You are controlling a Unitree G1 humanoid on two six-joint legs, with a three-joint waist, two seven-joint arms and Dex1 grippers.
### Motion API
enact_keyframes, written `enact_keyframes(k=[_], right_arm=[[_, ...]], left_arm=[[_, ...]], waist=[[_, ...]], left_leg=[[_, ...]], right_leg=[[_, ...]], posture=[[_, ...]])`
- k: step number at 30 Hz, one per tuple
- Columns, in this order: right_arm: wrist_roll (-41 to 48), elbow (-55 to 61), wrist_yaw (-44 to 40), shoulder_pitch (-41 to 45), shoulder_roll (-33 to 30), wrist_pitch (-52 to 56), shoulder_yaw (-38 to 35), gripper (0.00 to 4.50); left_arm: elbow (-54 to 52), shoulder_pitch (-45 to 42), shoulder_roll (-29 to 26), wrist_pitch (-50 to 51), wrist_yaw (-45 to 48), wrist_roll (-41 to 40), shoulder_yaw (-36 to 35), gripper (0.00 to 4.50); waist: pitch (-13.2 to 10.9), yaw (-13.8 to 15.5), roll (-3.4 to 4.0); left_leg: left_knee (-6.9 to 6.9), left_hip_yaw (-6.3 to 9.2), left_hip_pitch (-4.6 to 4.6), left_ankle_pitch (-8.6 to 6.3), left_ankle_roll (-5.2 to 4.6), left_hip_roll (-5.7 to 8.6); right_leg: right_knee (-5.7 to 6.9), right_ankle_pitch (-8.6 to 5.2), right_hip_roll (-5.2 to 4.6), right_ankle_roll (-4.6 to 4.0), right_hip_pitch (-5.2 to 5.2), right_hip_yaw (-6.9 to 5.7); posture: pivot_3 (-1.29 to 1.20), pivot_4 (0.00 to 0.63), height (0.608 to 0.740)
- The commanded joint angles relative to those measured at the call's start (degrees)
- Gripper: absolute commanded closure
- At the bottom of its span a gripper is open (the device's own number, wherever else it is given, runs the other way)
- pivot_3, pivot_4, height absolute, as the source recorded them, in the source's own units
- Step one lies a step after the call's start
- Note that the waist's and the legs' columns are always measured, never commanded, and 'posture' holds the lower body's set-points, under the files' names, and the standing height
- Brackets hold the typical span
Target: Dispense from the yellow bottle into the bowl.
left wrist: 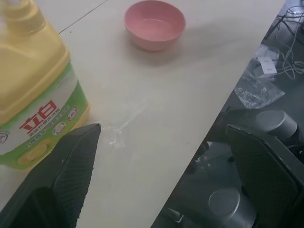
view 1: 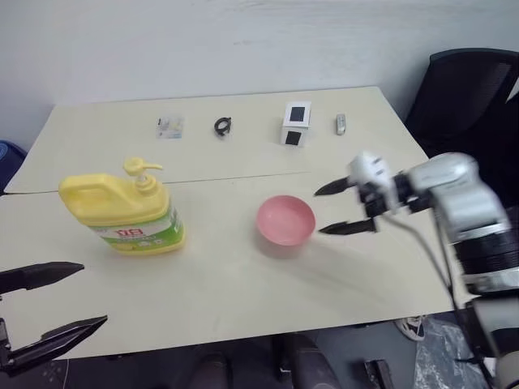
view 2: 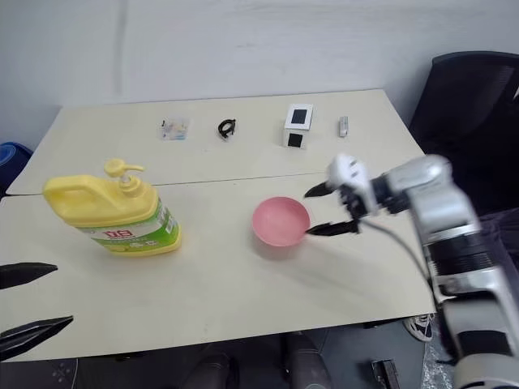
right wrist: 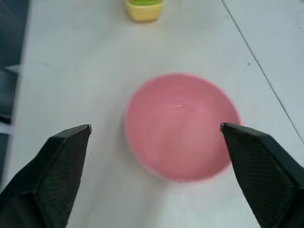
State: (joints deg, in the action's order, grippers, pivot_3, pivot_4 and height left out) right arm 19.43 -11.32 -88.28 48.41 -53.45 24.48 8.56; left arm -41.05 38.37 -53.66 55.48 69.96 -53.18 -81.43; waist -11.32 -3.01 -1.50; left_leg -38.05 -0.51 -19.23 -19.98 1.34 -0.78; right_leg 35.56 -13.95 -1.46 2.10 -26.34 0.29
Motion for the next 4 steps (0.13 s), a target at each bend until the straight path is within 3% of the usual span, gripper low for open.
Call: enact_keyframes(k=[1, 4], right_arm=[[7.8, -1.1, -4.2, 0.6, -9.5, 3.8, 0.0, 0.16], [11.8, -2.0, -4.2, 0.4, -13.7, 5.0, 0.7, 0.16]], left_arm=[[5.2, 2.1, -1.9, -1.9, 3.9, 1.4, -6.0, 0.0], [8.7, 1.6, -3.8, -3.8, 4.4, 3.1, -6.2, 0.0]], waist=[[0.0, 0.0, -0.05], [0.0, 0.0, -0.08]], left_leg=[[0.0, 0.0, -0.01, -0.05, 0.02, 0.0], [-0.02, -0.1, 0.02, -0.14, -0.06, -0.04]], right_leg=[[-0.01, -0.15, 0.04, -0.24, -0.02, -0.04], [-0.02, -0.31, 0.16, -0.35, -0.04, -0.02]], posture=[[0.0, 0.15, 0.74], [0.0, 0.15, 0.74]])
